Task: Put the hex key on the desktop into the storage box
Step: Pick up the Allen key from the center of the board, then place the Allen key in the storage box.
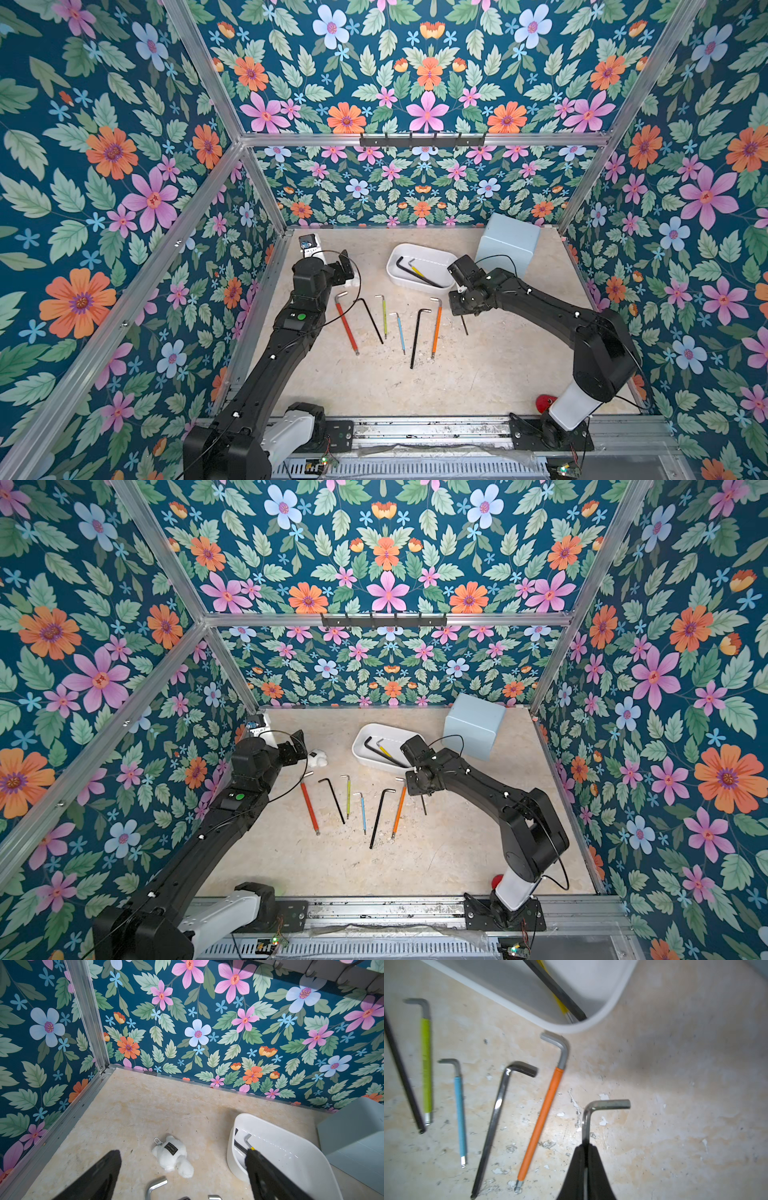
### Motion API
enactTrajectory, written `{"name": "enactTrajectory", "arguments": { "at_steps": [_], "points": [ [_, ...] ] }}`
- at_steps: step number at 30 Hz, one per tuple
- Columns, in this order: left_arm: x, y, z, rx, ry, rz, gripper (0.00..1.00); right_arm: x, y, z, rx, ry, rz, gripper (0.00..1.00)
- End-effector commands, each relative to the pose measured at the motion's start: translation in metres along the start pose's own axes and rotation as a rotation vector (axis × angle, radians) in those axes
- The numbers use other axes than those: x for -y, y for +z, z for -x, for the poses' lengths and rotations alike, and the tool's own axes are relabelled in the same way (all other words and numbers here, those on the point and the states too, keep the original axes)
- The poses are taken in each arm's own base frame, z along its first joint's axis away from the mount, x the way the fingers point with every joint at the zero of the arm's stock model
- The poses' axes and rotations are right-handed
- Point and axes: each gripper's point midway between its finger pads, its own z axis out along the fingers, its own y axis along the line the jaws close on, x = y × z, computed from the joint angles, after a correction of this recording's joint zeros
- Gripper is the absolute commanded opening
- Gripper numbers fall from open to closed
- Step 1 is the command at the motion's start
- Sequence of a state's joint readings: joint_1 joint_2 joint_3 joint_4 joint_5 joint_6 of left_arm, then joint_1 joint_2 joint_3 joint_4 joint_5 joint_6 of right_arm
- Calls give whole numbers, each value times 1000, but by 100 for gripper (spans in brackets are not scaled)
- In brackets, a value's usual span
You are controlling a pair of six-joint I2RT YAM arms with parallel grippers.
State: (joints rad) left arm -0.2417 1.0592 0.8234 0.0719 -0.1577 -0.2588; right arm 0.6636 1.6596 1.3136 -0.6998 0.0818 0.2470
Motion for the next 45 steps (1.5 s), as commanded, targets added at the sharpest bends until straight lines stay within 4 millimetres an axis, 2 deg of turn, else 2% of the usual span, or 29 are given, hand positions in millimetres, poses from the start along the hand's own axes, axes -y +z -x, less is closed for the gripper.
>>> {"name": "enactTrajectory", "arguments": {
  "at_steps": [1,4,5,9,12,16,21,26,34,43,45],
  "points": [
    [-1,-2,0,2,1,5,99,-16,-36,35,119,-219,65,0],
    [-1,-2,1,7,-8,3,99,-43,-58,67,220,-407,157,0],
    [-1,-2,1,8,-14,-1,99,-49,-50,77,230,-461,166,0],
    [2,0,1,4,-27,-13,99,-74,-45,113,294,-648,241,0],
    [2,-2,5,6,-23,-10,99,-75,-22,140,307,-692,257,0],
    [-4,-7,8,21,-5,18,100,-69,19,160,286,-729,239,0],
    [-8,-5,4,19,14,39,99,-63,67,169,235,-765,211,0],
    [-5,1,1,6,17,31,99,-62,93,173,202,-753,222,0],
    [-6,1,2,8,26,38,99,-60,131,161,135,-717,228,0],
    [-4,1,5,10,26,27,100,-65,151,155,103,-666,266,0],
    [-4,1,4,10,26,28,99,-66,149,159,116,-651,267,7]
  ]
}}
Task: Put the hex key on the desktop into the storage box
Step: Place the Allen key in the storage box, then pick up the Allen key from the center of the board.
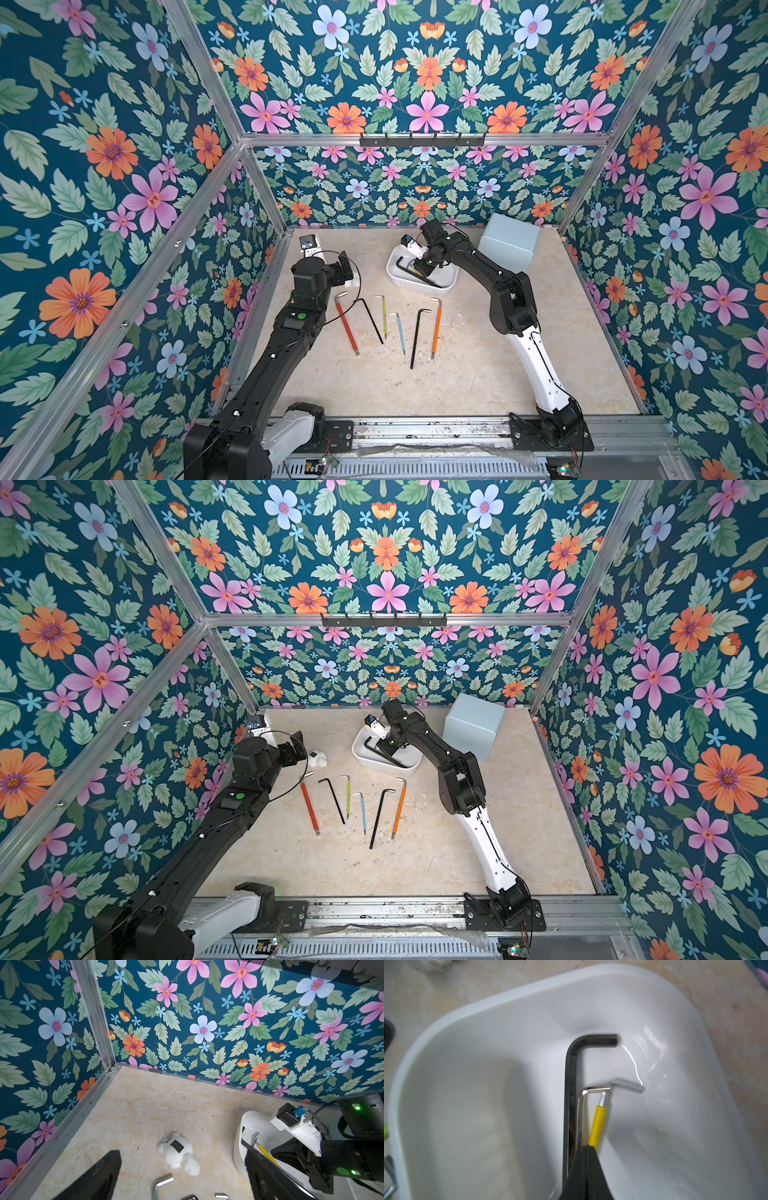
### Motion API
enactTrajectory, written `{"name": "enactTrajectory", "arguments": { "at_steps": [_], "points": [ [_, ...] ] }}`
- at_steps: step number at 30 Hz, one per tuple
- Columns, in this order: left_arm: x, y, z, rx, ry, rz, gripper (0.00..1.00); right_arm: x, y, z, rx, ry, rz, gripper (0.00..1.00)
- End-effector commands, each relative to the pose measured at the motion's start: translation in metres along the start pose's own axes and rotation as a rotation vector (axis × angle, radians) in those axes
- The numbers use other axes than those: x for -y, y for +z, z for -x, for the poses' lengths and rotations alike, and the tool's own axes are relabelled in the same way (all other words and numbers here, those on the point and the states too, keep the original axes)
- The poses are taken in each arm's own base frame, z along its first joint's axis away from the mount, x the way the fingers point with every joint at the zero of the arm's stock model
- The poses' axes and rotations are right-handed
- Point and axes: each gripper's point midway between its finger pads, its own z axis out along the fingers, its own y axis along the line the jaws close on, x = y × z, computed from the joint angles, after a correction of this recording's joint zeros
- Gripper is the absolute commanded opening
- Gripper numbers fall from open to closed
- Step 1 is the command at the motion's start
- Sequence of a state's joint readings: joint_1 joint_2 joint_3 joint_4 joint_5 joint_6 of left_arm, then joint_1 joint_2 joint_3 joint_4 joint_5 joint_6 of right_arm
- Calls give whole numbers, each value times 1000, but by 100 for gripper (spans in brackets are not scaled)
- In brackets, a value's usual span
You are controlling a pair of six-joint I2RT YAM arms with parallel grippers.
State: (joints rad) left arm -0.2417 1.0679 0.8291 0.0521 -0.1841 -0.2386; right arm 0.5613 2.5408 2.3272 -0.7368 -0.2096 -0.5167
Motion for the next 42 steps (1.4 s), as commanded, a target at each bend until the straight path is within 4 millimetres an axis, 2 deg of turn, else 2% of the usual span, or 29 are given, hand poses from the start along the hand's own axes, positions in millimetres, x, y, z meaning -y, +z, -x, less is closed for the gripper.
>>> {"name": "enactTrajectory", "arguments": {
  "at_steps": [1,4,7,10,13,16,18,20,22,24,27,31,33,35,37,42],
  "points": [
    [1,-2,8,27,0,-3,99,0,-5,10,36,35,4,13],
    [0,-2,9,29,0,0,99,4,-22,28,96,70,-23,30],
    [0,-3,9,29,-1,-1,99,8,-51,48,170,107,-55,46],
    [0,-3,9,29,-2,-2,99,12,-85,62,236,164,-115,49],
    [0,-3,9,27,-3,-3,99,19,-124,62,269,265,-245,47],
    [1,-4,9,29,-6,-4,100,6,-158,50,297,338,-346,48],
    [1,-3,9,29,-8,-7,99,-4,-177,35,302,422,-392,51],
    [3,-2,10,28,-11,-13,99,-10,-189,11,276,554,-430,53],
    [4,-1,9,23,-14,-16,99,-16,-195,-35,199,715,-519,55],
    [5,1,8,21,-19,-21,100,-29,-195,-66,157,817,-538,56],
    [7,4,6,16,-25,-33,99,-65,-185,-101,136,950,-429,62],
    [11,7,4,9,-45,-54,99,-91,-157,-138,40,993,-351,63],
    [13,7,3,6,-51,-62,99,-100,-149,-145,-3,983,-350,63],
    [13,6,2,4,-60,-64,99,-111,-137,-144,-19,975,-313,64],
    [13,5,2,7,-71,-69,99,-122,-114,-148,-58,963,-283,64],
    [13,4,-2,-6,-68,-73,99,-135,-82,-157,-143,938,-288,64]
  ]
}}
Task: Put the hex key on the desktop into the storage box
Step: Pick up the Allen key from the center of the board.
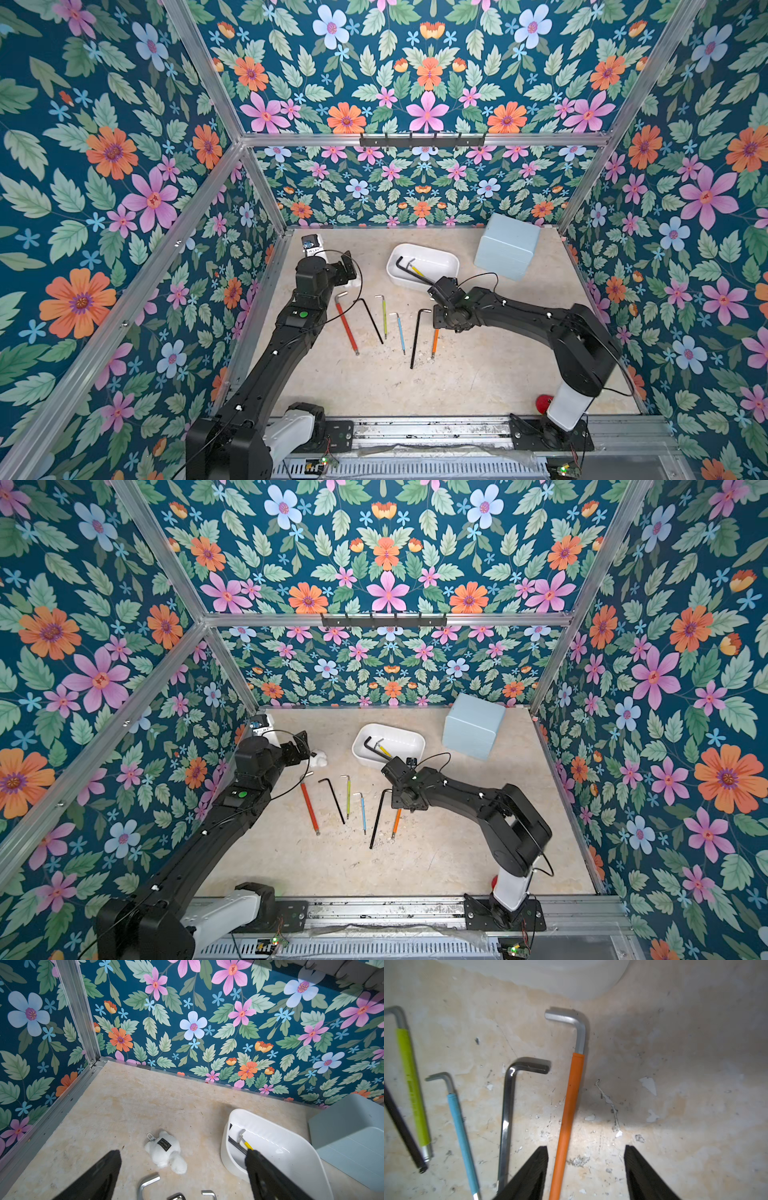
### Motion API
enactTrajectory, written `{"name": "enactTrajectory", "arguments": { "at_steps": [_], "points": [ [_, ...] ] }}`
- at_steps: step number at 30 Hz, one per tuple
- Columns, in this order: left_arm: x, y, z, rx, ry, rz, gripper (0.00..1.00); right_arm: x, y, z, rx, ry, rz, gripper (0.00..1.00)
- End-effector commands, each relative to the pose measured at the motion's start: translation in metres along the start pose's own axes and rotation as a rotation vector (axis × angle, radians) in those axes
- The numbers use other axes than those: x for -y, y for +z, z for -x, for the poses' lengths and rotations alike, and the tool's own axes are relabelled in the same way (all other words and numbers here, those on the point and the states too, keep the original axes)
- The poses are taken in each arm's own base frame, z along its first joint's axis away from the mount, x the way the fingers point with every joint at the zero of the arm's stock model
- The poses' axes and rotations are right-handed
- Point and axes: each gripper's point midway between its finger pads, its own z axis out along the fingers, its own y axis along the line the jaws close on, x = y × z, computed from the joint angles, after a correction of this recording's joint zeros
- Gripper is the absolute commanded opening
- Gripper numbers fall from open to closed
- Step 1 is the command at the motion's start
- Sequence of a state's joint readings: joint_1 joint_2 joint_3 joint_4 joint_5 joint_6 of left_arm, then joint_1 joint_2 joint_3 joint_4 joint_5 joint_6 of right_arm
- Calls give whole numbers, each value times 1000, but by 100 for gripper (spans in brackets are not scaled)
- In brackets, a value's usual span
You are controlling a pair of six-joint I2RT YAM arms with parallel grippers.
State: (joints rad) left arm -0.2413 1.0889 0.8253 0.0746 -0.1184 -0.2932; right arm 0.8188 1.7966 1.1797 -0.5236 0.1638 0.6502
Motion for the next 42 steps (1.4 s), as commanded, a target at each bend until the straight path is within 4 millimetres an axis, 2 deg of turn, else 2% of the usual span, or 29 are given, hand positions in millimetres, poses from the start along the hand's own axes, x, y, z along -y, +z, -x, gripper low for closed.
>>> {"name": "enactTrajectory", "arguments": {
  "at_steps": [1,15,21,27,35,37,41,42],
  "points": [
    [1,-1,3,13,-10,-9,100,-12,11,-4,-18,8,11,64],
    [-4,-3,4,19,18,23,99,-12,32,-14,-75,-11,-46,60],
    [-4,-4,6,25,24,23,100,-11,34,-21,-105,-27,-75,53],
    [-7,-9,10,35,39,41,100,-5,41,-36,-159,-61,-128,46],
    [-6,-9,13,42,38,38,99,1,47,-51,-208,-80,-137,26],
    [-6,-9,14,41,39,39,100,2,49,-56,-222,-79,-130,20],
    [-8,-10,13,42,37,43,100,4,50,-59,-230,-80,-128,0],
    [-7,-11,14,44,36,42,99,5,50,-59,-229,-84,-131,0]
  ]
}}
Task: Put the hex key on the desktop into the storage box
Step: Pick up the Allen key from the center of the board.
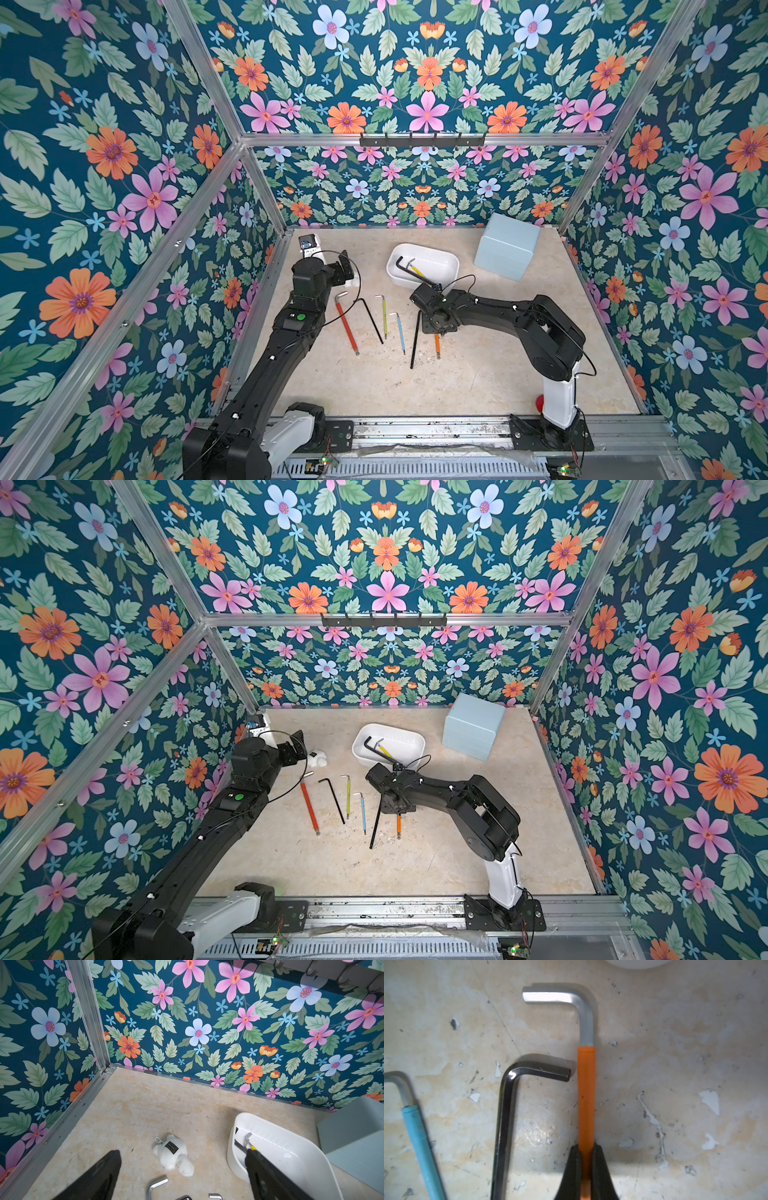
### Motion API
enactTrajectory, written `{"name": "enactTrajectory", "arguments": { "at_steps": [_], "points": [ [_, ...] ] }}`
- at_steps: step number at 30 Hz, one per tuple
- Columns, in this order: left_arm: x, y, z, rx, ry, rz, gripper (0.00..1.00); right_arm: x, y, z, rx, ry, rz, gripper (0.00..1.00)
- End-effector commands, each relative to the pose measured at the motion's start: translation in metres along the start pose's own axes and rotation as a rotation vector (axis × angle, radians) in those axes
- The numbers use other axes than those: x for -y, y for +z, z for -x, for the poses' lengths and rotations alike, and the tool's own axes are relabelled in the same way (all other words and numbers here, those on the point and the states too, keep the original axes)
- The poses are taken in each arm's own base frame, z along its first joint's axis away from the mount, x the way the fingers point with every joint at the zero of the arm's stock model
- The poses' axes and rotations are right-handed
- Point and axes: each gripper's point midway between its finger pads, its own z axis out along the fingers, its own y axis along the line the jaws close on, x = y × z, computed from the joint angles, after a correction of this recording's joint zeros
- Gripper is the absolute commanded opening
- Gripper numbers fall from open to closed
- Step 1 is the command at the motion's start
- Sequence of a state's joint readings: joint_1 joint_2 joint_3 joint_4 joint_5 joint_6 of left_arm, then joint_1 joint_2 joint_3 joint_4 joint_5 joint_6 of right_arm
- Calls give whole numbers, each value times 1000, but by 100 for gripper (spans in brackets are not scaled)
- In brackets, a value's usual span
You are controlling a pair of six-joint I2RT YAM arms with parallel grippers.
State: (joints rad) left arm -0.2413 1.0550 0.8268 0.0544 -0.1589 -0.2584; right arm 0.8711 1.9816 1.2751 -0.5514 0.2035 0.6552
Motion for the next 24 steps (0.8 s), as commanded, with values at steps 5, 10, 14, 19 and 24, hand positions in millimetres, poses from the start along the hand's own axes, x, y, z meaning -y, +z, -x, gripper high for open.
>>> {"name": "enactTrajectory", "arguments": {
  "at_steps": [5,10,14,19,24],
  "points": [
    [-1,-2,5,17,2,4,99,24,13,-43,-172,-16,-50,0],
    [0,-3,5,18,-4,-1,99,32,3,-32,-127,21,-35,0],
    [0,-3,4,16,-6,0,99,31,-12,-21,-80,-6,-5,0],
    [0,-3,4,13,-5,-1,99,30,-45,-2,-11,-40,78,0],
    [0,-3,3,14,-11,-4,99,23,-89,10,48,-143,179,0]
  ]
}}
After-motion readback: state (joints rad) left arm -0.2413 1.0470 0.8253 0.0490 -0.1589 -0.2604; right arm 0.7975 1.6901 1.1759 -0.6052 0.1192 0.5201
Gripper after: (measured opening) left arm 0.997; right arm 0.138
